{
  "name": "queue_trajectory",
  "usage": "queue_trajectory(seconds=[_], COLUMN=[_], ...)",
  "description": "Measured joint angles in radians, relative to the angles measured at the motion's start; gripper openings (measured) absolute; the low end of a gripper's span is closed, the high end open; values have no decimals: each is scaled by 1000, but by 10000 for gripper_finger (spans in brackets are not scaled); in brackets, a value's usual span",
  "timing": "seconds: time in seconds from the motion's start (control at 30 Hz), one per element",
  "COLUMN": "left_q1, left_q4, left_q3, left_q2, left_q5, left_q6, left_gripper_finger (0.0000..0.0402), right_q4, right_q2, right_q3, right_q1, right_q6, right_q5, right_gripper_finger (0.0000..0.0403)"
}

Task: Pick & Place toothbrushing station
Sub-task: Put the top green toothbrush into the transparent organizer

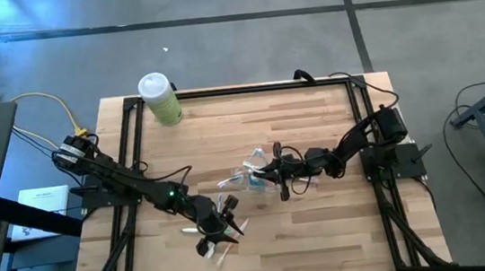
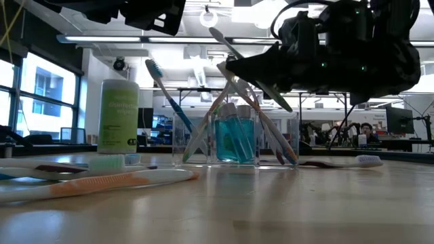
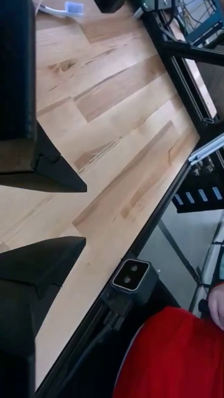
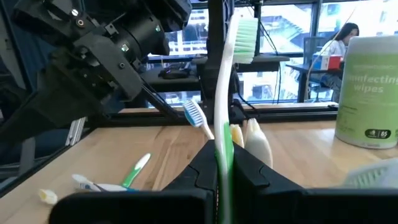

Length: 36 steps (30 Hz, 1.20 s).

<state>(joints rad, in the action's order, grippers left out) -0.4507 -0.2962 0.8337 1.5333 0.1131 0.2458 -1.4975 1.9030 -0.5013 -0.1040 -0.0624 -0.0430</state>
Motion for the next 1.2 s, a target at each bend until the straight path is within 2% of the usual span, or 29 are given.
queue_trajectory(seconds=[0.2,0.33,0.67,0.83,1.2], left_q1=[1,1,3,4,28], left_q4=[-1,-2,-3,-3,-3], left_q3=[0,0,0,0,0], left_q2=[0,0,0,0,0], left_q5=[-3,-3,-13,-13,-14], left_q6=[8,8,8,8,8], left_gripper_finger=[119,119,119,119,119], right_q4=[6,17,9,3,22], right_q2=[0,0,3,3,2], right_q3=[0,1,14,11,-55], right_q1=[-23,-43,-33,-10,7], right_q6=[-3,16,38,30,39], right_q5=[22,-5,-2,75,122], right_gripper_finger=[9,9,20,9,8])
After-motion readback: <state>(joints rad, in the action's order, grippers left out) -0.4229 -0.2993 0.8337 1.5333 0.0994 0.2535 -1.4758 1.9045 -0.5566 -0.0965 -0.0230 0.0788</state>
